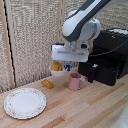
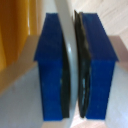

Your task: Please go towards the air fryer and gently seize its handle using your gripper. Slowly reveal the interior of the air fryer by pulling the handle outward. Head to the bowl filled with hot dogs and firmly but gently grasp it. Carefully place it inside the now-open air fryer.

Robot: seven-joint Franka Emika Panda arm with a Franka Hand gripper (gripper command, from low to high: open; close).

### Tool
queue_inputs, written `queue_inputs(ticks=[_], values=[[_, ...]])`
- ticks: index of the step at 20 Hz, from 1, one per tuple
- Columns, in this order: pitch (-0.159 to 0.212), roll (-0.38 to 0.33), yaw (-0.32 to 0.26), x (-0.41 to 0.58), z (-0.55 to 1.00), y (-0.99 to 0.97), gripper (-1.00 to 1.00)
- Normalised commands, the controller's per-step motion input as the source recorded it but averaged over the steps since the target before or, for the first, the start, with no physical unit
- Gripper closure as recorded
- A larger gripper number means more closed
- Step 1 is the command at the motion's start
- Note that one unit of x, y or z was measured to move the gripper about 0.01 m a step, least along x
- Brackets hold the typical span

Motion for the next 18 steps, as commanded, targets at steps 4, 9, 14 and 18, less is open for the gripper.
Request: queue_inputs(ticks=[4, 9, 14, 18], values=[[-0.055, 0.014, -0.055, 0.469, 0.56, -0.75, 1.0], [-0.031, 0.003, -0.097, 0.379, 0.51, -0.81, 1.0], [-0.024, 0.003, -0.084, 0.348, 0.44, -0.86, 1.0], [-0.008, 0.001, -0.066, 0.288, 0.27, -0.94, 1.0]])
